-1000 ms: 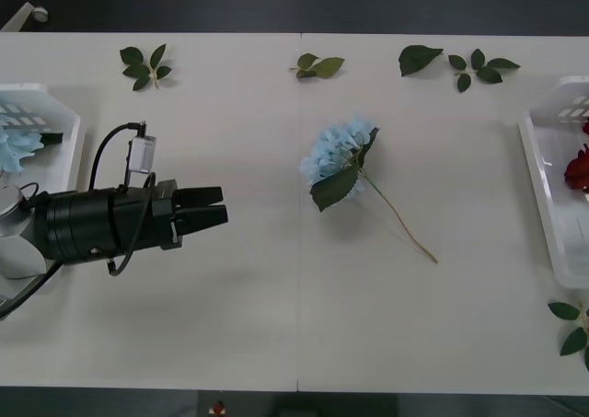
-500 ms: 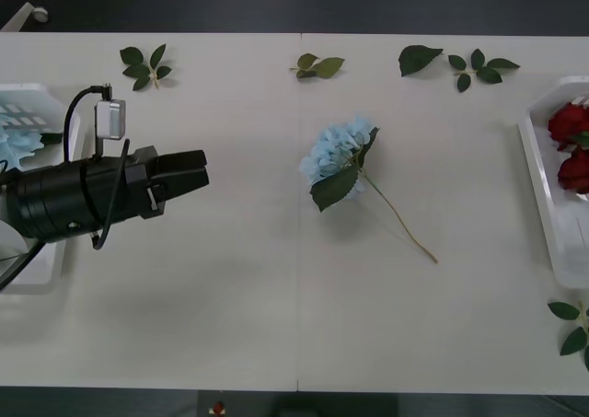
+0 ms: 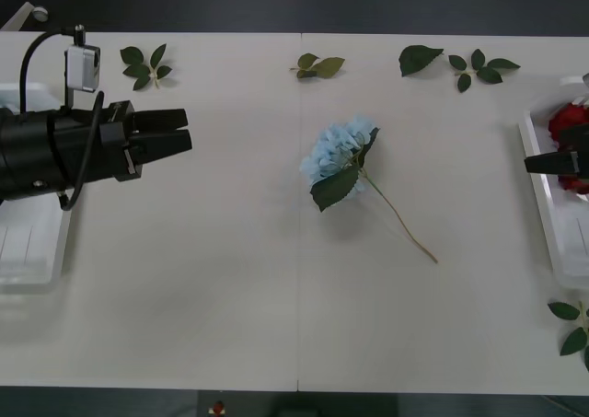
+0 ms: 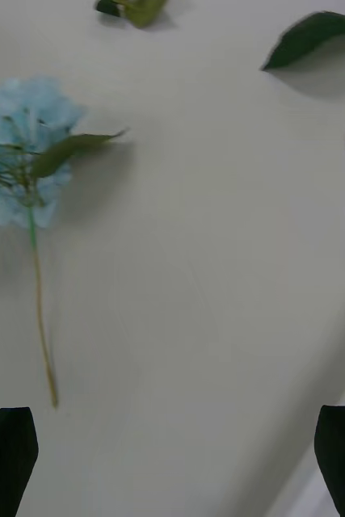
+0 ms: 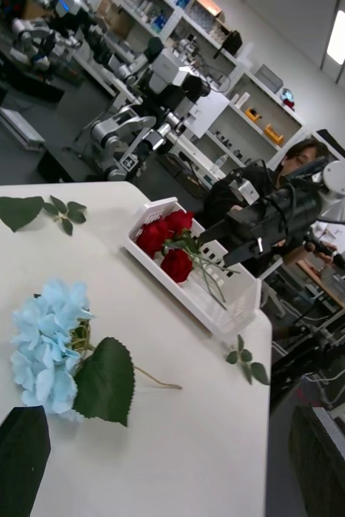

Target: Put the red flowers into the right box and the blue flowers into the left box

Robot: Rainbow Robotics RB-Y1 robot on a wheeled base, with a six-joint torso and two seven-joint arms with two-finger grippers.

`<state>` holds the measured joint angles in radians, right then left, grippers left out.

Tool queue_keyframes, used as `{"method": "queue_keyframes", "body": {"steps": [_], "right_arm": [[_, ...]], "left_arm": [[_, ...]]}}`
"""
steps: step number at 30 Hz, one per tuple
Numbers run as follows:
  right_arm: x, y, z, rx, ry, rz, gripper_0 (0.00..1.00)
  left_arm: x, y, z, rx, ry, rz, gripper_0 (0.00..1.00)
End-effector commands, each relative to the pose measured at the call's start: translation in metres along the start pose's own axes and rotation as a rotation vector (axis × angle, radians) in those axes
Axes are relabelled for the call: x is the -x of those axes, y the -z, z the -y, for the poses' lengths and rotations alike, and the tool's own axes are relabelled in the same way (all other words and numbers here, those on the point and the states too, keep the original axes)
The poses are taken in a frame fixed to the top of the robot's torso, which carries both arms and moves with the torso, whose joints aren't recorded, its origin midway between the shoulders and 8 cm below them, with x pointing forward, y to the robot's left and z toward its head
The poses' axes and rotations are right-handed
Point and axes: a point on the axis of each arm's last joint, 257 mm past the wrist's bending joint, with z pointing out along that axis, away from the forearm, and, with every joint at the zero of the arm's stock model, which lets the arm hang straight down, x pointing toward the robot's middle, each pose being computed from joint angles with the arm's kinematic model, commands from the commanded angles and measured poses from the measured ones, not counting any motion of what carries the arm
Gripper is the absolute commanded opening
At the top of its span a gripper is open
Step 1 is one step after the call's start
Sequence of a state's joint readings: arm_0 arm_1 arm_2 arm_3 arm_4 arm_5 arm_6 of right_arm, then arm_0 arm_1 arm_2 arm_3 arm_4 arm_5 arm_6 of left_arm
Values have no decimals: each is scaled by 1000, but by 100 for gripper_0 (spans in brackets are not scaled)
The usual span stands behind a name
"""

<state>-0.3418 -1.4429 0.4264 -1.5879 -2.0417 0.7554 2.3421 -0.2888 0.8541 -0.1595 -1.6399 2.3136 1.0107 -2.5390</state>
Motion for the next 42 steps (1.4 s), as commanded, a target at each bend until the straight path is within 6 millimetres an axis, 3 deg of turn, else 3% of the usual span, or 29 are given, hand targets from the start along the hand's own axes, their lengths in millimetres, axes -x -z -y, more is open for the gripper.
{"method": "queue_keyframes", "body": {"steps": [1,13,18,22,28,36,42], "right_arm": [[38,-5,-31,9,31,33,100],[66,-46,-99,67,93,-128,100],[67,-89,-121,65,128,-235,100],[59,-121,-128,35,164,-300,100],[38,-150,-128,-27,225,-385,100],[20,-179,-129,-57,257,-433,100],[18,-203,-130,-60,239,-411,100]], "left_arm": [[35,3,31,-19,-52,-29,85],[-15,16,57,3,-61,-47,85],[-44,19,61,18,-57,-76,85],[-60,19,60,36,-59,-96,85],[-82,17,53,68,-54,-118,85],[-91,12,40,114,-82,-144,85],[-92,5,37,125,-90,-138,85]]}}
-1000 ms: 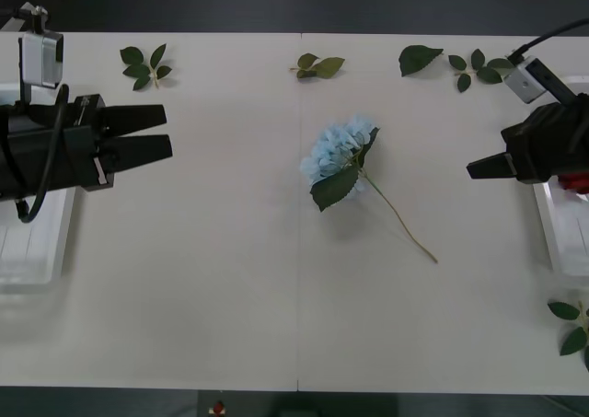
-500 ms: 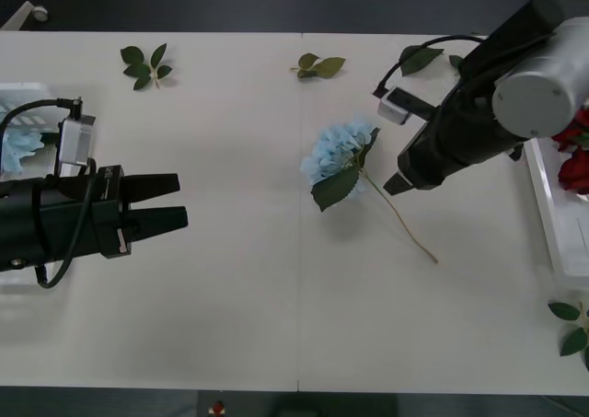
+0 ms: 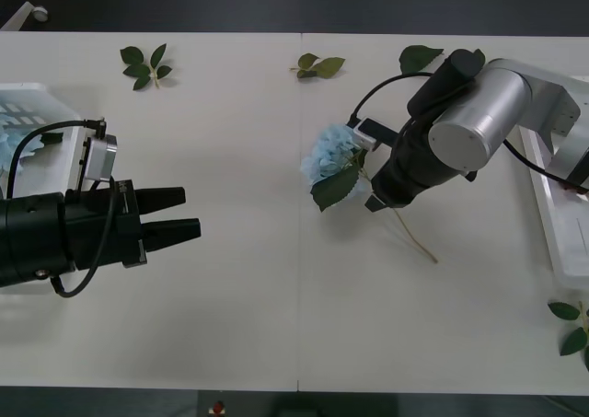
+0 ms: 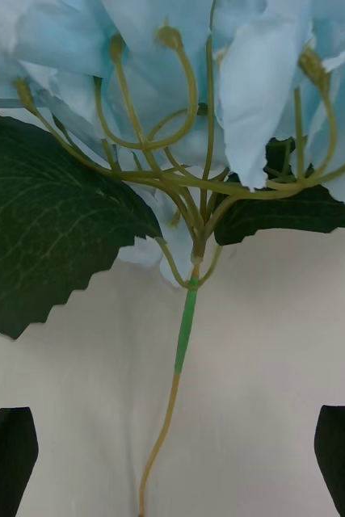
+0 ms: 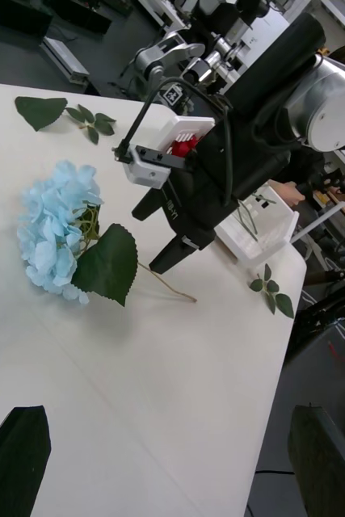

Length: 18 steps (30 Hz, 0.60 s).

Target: Put the red flowers into the right box and the blue flowers into the left box

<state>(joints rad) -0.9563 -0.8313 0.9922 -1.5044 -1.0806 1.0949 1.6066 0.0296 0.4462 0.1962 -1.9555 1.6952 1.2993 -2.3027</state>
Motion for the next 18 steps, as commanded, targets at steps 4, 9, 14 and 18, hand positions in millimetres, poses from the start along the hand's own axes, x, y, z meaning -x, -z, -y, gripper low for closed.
{"method": "queue_keyframes", "body": {"steps": [4,9,14,18], "right_arm": [[21,-11,5,-11,-40,28,100],[23,-22,7,-19,-46,38,100],[22,-29,7,-22,-48,47,95],[21,-31,9,-29,-41,44,75]], "left_arm": [[7,-11,7,-4,-96,5,85],[8,-13,6,1,-109,1,85],[9,-13,5,5,-109,6,85],[9,-13,5,5,-109,6,85]]}}
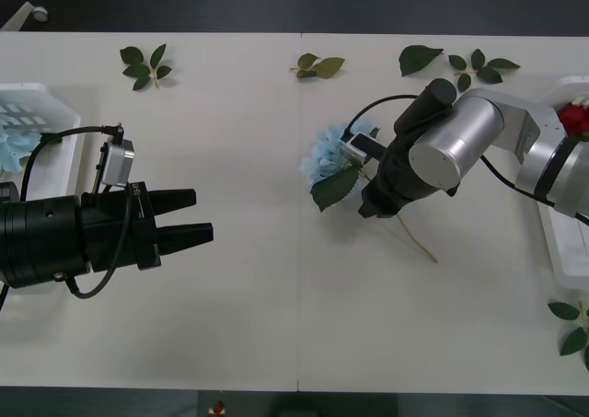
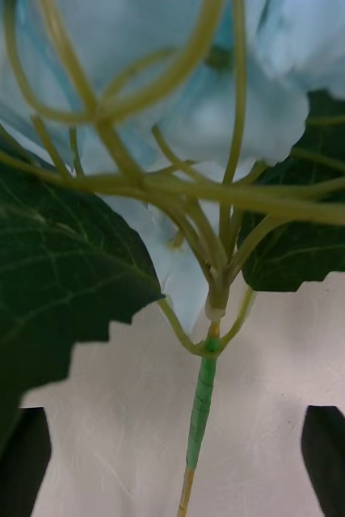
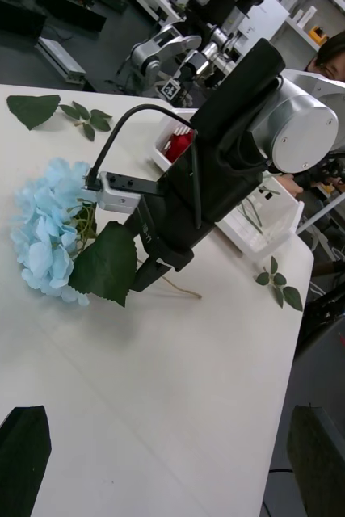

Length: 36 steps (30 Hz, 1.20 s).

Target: Put the red flowers into the right box and the blue flowers into the left box

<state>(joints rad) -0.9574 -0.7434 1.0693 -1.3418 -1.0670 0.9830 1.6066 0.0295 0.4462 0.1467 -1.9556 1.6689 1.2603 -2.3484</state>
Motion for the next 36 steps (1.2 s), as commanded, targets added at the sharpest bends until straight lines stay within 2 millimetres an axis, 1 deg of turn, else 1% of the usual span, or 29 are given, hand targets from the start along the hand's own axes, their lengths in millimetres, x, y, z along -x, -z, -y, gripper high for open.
{"method": "queue_keyframes", "body": {"steps": [1,2,3,4,5,6,8,10,13,18,23,24,25,26,28,29,30,31,32,34,35,36], "right_arm": [[26,11,9,-24,-3,46,69],[27,10,9,-24,-5,46,64],[27,10,10,-25,-6,46,54],[27,9,9,-23,-9,47,38],[27,9,10,-24,-12,47,34],[27,7,10,-23,-16,45,24],[29,6,9,-24,-17,49,14],[29,4,9,-23,-18,48,7],[30,4,9,-24,-19,50,1],[34,10,14,-18,-37,63,0],[52,49,24,37,-92,133,0],[58,60,25,54,-104,156,0],[67,77,24,84,-123,195,0],[71,85,23,100,-132,212,0],[86,113,20,157,-139,284,0],[92,121,19,172,-136,306,0],[101,138,15,218,-139,351,0],[104,145,12,246,-146,369,0],[112,159,7,301,-160,409,0],[123,184,1,372,-124,482,0],[125,189,1,386,-110,501,0],[130,202,-2,421,-80,549,0]], "left_arm": [[16,0,3,4,-64,19,85],[16,0,3,4,-65,19,85],[17,1,3,5,-65,20,85],[17,1,3,4,-63,21,85],[17,1,3,4,-63,21,85],[17,0,4,2,-63,21,85],[17,0,4,1,-62,22,85],[18,0,4,0,-63,25,85],[19,1,5,-2,-61,29,85],[19,-1,6,-4,-60,34,85],[21,-4,7,-8,-55,48,85],[21,-4,7,-6,-56,47,85],[21,-5,7,-7,-55,49,85],[21,-5,7,-7,-55,49,85],[22,-5,7,-7,-54,53,85],[22,-5,7,-6,-55,54,85],[22,-5,7,-6,-54,57,85],[23,-6,8,-7,-53,60,85],[23,-6,7,-6,-50,63,85],[24,-7,7,-5,-53,65,85],[25,-7,7,-6,-53,65,85],[27,-7,7,-4,-58,65,85]]}}
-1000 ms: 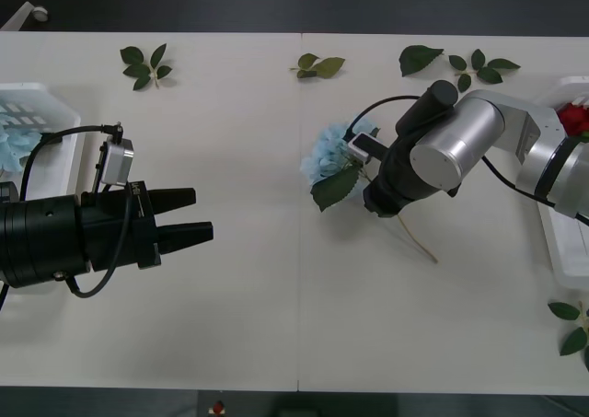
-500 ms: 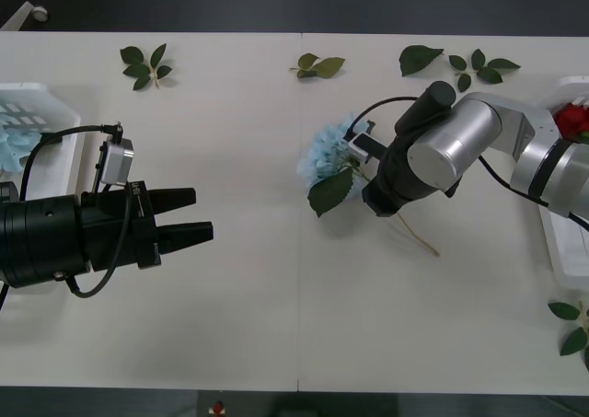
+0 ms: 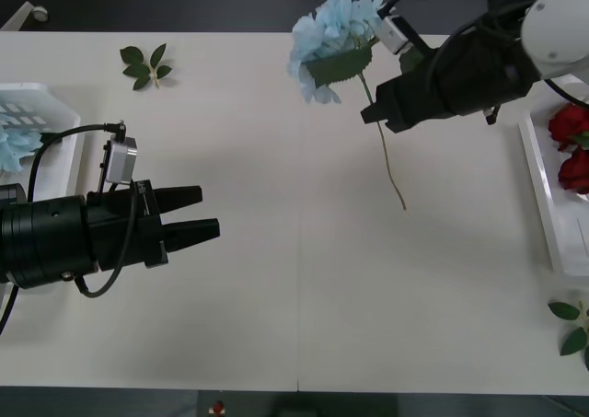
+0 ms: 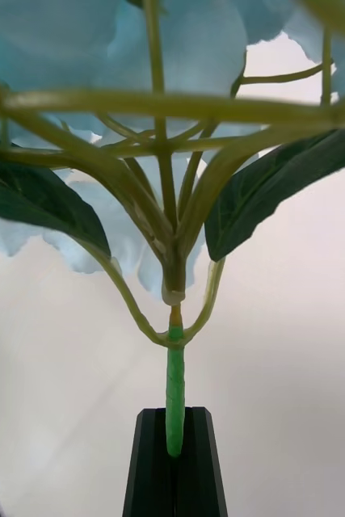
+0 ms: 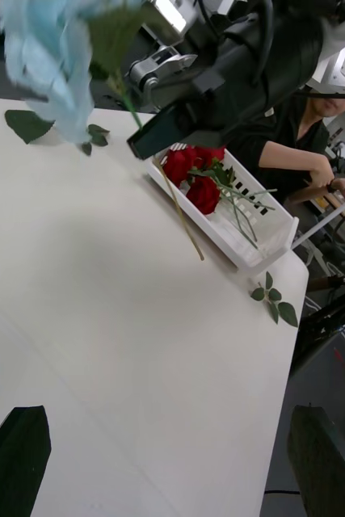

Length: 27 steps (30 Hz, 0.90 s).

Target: Put the red flowers into the right box and the blue flowers into the left box

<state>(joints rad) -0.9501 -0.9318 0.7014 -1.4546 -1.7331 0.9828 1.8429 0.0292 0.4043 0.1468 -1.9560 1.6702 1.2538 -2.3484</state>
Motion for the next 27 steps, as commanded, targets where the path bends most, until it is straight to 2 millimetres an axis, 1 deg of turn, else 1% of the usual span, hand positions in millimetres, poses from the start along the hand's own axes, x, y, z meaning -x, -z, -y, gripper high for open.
{"method": "queue_keyframes", "body": {"steps": [1,4,6,8,12,18,20,21,23,27], "right_arm": [[32,27,-21,108,130,111,0],[41,33,-41,197,158,189,0],[42,33,-56,260,166,236,0],[44,33,-67,301,182,274,0],[49,30,-94,395,210,359,0],[58,25,-126,495,227,438,0],[58,24,-128,503,222,442,0],[63,22,-140,540,211,470,0],[67,20,-147,561,202,490,0],[71,16,-153,572,193,510,0]], "left_arm": [[22,-1,3,4,-77,26,85],[26,-3,2,3,-85,30,85],[30,-5,0,8,-99,30,85],[34,-8,-1,11,-108,36,85],[44,-20,-5,6,-96,77,85],[46,-39,-13,-9,-82,131,85],[46,-41,-14,-10,-82,137,85],[45,-48,-17,-12,-88,159,85],[45,-55,-16,-20,-86,184,85],[43,-70,-12,-30,-99,219,85]]}}
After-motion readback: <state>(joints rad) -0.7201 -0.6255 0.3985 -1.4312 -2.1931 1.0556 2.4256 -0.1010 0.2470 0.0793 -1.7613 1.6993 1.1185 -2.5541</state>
